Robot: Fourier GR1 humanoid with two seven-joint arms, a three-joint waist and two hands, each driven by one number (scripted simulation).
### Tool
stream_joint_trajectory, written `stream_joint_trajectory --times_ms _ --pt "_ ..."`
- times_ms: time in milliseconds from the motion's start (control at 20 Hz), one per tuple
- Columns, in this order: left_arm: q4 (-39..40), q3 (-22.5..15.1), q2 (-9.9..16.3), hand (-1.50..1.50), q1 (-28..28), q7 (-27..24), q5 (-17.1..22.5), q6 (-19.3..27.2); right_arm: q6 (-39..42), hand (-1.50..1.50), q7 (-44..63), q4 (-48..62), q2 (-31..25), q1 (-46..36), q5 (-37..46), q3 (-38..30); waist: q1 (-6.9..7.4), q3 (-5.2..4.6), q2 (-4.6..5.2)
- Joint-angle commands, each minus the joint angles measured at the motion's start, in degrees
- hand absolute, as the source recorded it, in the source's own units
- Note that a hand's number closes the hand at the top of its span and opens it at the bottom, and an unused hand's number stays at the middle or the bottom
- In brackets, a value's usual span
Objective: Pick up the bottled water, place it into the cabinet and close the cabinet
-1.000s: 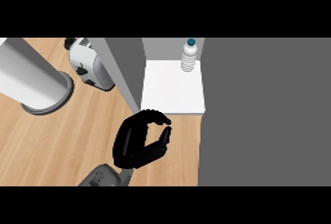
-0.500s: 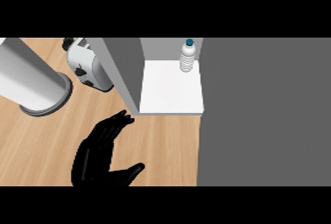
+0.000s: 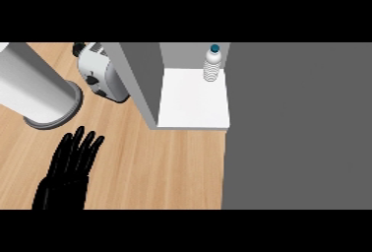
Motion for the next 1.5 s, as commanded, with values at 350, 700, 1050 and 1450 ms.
stream_joint_trajectory --times_ms 350,700,1050,1450 --pt "-6.4 7.2 8.2 -1.50 8.7 0.0 5.4 -6.4 -4.4 1.50 10.9 -9.0 0.8 -5.1 8.9 14.0 2.20 -0.29 0.19" --pt "-6.8 9.7 10.9 -1.50 11.4 -0.3 8.5 -12.0 -8.2 1.50 11.3 -4.0 3.5 -7.8 4.1 20.5 4.91 -0.29 1.18" --pt "-6.8 10.8 12.9 -1.50 12.5 -0.9 8.9 -16.2 -10.9 1.50 14.7 -0.7 4.0 -14.7 3.6 19.0 8.57 -0.54 2.18" --pt "-7.1 13.1 15.5 -1.50 12.5 -0.2 10.1 -18.5 -11.0 1.50 16.7 -0.8 2.5 -20.6 2.1 16.8 11.47 -0.82 2.81"
